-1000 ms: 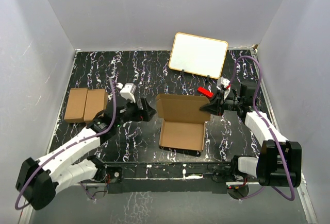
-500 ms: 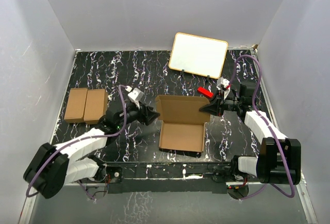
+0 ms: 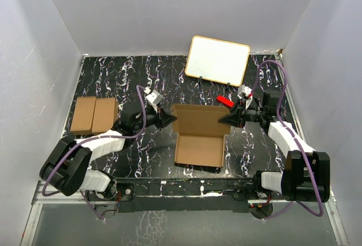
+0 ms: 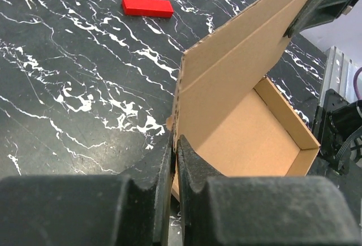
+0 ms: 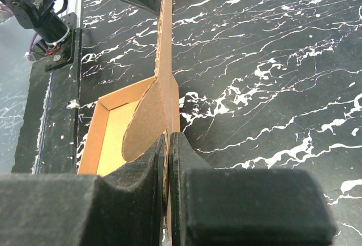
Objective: Fold the paper box
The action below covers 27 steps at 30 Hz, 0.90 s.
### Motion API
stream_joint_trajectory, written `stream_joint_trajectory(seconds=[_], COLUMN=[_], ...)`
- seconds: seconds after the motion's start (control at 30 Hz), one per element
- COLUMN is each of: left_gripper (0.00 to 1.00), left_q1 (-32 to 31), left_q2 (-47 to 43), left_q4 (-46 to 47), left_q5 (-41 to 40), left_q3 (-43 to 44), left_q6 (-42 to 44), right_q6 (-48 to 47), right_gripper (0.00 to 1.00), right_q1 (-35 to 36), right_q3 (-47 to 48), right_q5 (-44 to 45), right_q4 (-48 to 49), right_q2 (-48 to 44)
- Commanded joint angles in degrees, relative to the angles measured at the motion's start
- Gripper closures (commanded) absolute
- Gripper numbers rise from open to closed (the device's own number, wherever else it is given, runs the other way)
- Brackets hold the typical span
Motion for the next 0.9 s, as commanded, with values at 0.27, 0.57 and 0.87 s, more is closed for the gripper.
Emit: stream_joint_trajectory(seconds=[0.27,0.57,0.87], left_gripper=[1.0,1.0,1.0], left_q1=[1.2,3.0,3.5], left_q2=[-5.4,-17.2,-18.8], left_q4=[0.7,-12.0,-22.4], left_q5=[-0.3,-13.9,-20.4], left_q3=[0.5,-2.3,1.6], left_q6=[6.0,10.0,12.6], right_q6=[-1.5,0.8,-15.8], right_gripper=[0.6,0.29,0.28], right_q1=[-0.2,-7.4,-6.0], right_q3=[2.5,5.9,19.2], right_q5=[-2.1,3.4,28.4], right_q4=[2.3,0.2,-18.5], right_q2=[-0.3,-0.4,12.5])
